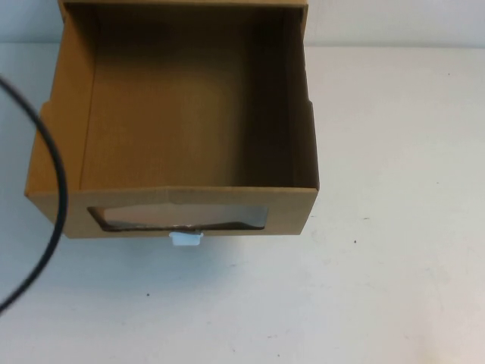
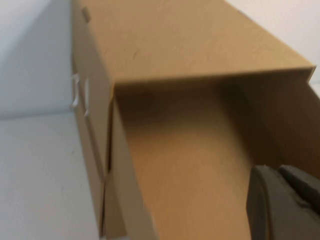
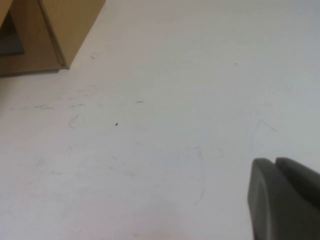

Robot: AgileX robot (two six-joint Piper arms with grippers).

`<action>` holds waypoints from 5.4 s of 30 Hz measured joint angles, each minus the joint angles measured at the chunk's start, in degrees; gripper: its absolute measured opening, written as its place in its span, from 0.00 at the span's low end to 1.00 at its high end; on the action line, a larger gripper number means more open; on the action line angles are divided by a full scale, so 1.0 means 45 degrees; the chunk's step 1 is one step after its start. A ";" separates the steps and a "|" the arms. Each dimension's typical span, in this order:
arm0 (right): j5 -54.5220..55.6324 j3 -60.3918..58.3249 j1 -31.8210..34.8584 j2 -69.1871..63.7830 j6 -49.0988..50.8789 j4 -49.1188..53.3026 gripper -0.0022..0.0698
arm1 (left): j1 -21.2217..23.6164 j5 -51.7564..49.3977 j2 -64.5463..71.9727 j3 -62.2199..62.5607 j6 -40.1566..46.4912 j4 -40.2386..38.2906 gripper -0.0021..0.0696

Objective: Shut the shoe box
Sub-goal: Press the shoe box with left arm, then close the shoe box with your right arm

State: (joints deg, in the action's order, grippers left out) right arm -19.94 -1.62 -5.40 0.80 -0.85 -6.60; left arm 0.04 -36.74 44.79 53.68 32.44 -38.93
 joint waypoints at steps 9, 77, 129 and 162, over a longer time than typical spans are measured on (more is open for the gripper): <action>0.0000 0.0000 0.0000 0.0000 0.0000 0.0000 0.01 | 0.0000 -0.1832 0.6153 0.6431 0.2231 -0.1020 0.02; -0.8042 1.3432 -0.2204 -1.2983 -0.3298 -0.5200 0.01 | -0.0411 -0.3051 1.3975 1.2258 0.2247 -0.1780 0.02; -0.3419 1.9329 -1.0022 -2.1046 0.2279 0.1981 0.01 | -0.0411 -0.3100 1.3975 1.2258 0.1764 -0.1780 0.02; -0.4754 2.4460 -0.8043 -2.4117 0.0045 -0.0061 0.01 | -0.0411 -0.3276 1.3975 1.2266 0.1629 -0.1780 0.02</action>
State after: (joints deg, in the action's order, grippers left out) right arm -41.33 108.45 -41.59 -107.72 -0.65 -6.88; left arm -1.81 -51.48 107.68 108.88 39.77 -46.94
